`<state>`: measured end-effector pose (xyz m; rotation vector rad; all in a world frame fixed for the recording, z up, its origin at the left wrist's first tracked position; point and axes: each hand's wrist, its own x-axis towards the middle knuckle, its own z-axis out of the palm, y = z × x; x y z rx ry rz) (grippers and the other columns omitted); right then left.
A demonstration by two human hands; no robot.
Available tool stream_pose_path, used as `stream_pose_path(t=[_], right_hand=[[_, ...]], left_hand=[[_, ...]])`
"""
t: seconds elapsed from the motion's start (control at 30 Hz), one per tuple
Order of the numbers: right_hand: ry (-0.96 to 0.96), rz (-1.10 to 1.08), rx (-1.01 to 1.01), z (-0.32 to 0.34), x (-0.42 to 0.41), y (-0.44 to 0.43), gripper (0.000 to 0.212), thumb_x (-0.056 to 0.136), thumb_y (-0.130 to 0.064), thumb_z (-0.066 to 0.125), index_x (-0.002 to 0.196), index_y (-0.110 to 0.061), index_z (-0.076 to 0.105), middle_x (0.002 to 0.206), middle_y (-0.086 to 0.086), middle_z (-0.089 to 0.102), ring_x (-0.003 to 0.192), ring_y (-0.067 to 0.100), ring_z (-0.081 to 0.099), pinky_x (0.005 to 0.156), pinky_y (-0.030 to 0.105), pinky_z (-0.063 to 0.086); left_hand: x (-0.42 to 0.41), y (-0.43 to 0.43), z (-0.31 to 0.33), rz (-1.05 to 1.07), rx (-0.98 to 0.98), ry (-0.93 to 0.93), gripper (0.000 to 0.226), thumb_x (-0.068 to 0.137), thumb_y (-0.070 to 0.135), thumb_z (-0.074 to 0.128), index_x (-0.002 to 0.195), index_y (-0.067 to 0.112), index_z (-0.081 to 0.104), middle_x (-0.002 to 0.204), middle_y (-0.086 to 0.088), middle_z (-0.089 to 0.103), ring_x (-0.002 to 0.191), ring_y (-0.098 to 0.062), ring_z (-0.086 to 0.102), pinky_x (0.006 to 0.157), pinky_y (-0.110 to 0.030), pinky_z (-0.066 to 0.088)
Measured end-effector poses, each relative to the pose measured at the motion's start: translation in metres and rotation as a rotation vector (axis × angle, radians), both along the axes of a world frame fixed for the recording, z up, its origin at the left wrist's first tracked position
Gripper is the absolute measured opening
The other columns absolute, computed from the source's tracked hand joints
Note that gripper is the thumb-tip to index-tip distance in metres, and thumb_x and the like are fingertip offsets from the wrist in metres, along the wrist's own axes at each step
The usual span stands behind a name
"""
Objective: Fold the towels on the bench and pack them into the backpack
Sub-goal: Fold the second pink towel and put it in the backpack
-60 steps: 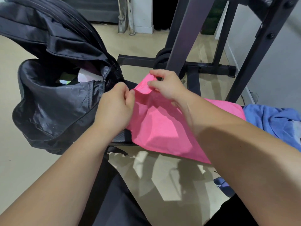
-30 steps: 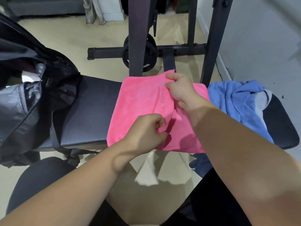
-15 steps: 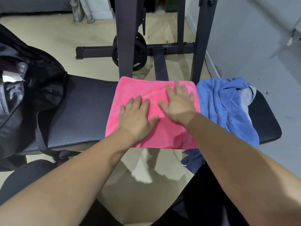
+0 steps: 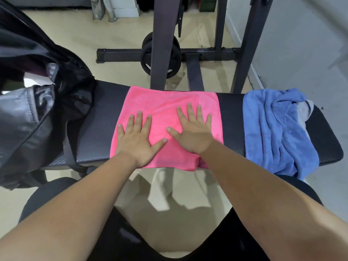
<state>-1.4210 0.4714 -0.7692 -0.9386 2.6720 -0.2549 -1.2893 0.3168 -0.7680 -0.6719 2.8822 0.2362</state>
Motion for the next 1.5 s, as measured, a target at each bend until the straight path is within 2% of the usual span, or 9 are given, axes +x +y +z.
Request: stream_pose_path(t=[0.3, 0.4, 0.47, 0.53, 0.63, 0.83, 1.17, 1.3, 1.5], right_hand=[[-0.149, -0.111, -0.180, 0.015, 0.020, -0.039, 0.077, 0.095, -0.070, 0.035, 0.160, -0.033, 0.017, 0.170, 0.006, -0.004, 0.155, 0.029, -0.011, 0.124, 0.052, -0.006], [-0.107, -0.173, -0.186, 0.022, 0.001, -0.027, 0.076, 0.096, -0.069, 0.039, 0.159, -0.030, 0.024, 0.170, 0.006, 0.004, 0.156, 0.029, -0.004, 0.125, 0.051, 0.003], [-0.071, -0.164, -0.131, 0.024, -0.015, -0.019, 0.076, 0.095, -0.066, 0.041, 0.159, -0.027, 0.027, 0.169, 0.006, 0.011, 0.156, 0.030, -0.001, 0.124, 0.053, 0.005], [-0.046, -0.111, -0.062, 0.025, -0.027, -0.014, 0.075, 0.094, -0.065, 0.045, 0.157, -0.027, 0.030, 0.168, 0.004, 0.018, 0.155, 0.032, 0.001, 0.123, 0.056, 0.008], [-0.040, -0.035, -0.017, 0.026, -0.037, -0.014, 0.074, 0.093, -0.063, 0.050, 0.157, -0.030, 0.032, 0.168, 0.002, 0.018, 0.155, 0.032, 0.001, 0.123, 0.058, 0.007], [-0.056, 0.032, -0.038, 0.022, -0.038, -0.016, 0.074, 0.092, -0.059, 0.056, 0.157, -0.034, 0.029, 0.169, -0.001, 0.014, 0.156, 0.029, 0.003, 0.123, 0.057, 0.009], [-0.041, 0.091, -0.123, 0.019, -0.027, -0.021, 0.064, 0.100, -0.036, 0.055, 0.158, -0.025, 0.030, 0.169, -0.005, 0.009, 0.156, 0.026, -0.008, 0.120, 0.060, -0.009], [-0.043, 0.077, -0.179, 0.024, -0.030, -0.021, 0.074, 0.095, -0.036, 0.063, 0.158, -0.018, 0.029, 0.168, -0.002, 0.016, 0.156, 0.023, 0.003, 0.125, 0.051, 0.002], [-0.150, 0.032, -0.518, 0.055, -0.037, -0.024, 0.062, 0.096, -0.024, 0.064, 0.151, -0.005, 0.043, 0.161, 0.005, 0.032, 0.147, 0.016, 0.031, 0.116, 0.018, 0.018]], left_hand=[[0.034, -0.050, 0.001, 0.010, 0.009, 0.008, 0.099, 0.082, 0.089, 0.019, 0.160, 0.032, -0.002, 0.168, 0.001, -0.014, 0.155, -0.023, -0.011, 0.123, -0.058, -0.002], [0.025, -0.033, 0.015, 0.016, -0.012, 0.083, 0.083, 0.086, 0.072, 0.036, 0.153, 0.022, 0.034, 0.161, -0.016, 0.026, 0.146, -0.040, 0.027, 0.118, -0.059, 0.021], [0.017, -0.011, 0.028, -0.072, -0.057, 0.264, 0.061, 0.080, 0.057, 0.040, 0.116, 0.012, 0.059, 0.117, -0.017, 0.058, 0.107, -0.042, 0.054, 0.090, -0.052, 0.047], [0.009, 0.016, 0.036, -0.151, -0.010, 0.396, 0.039, 0.079, 0.047, 0.047, 0.092, 0.012, 0.057, 0.090, -0.012, 0.058, 0.085, -0.037, 0.055, 0.071, -0.046, 0.047], [0.005, 0.053, 0.040, -0.239, 0.065, 0.333, 0.029, 0.081, 0.045, 0.063, 0.085, 0.019, 0.050, 0.086, -0.007, 0.057, 0.084, -0.033, 0.053, 0.068, -0.037, 0.037], [0.009, 0.067, 0.020, -0.298, -0.007, 0.107, 0.066, 0.070, 0.060, 0.073, 0.118, 0.019, 0.055, 0.111, -0.005, 0.052, 0.099, -0.030, 0.046, 0.074, -0.040, 0.040], [0.019, 0.056, 0.013, -0.320, 0.146, 0.329, 0.018, 0.067, 0.033, 0.045, 0.076, 0.020, 0.053, 0.079, -0.005, 0.050, 0.071, -0.032, 0.047, 0.067, -0.045, 0.047], [0.027, 0.052, 0.020, -0.332, 0.234, 0.476, 0.024, 0.070, 0.021, 0.056, 0.076, 0.031, 0.035, 0.075, 0.006, 0.037, 0.070, -0.021, 0.035, 0.065, -0.038, 0.045], [0.025, 0.054, 0.045, -0.215, 0.241, 0.648, 0.024, 0.071, 0.014, 0.061, 0.071, 0.024, 0.040, 0.069, 0.006, 0.040, 0.067, -0.021, 0.036, 0.062, -0.032, 0.035]])
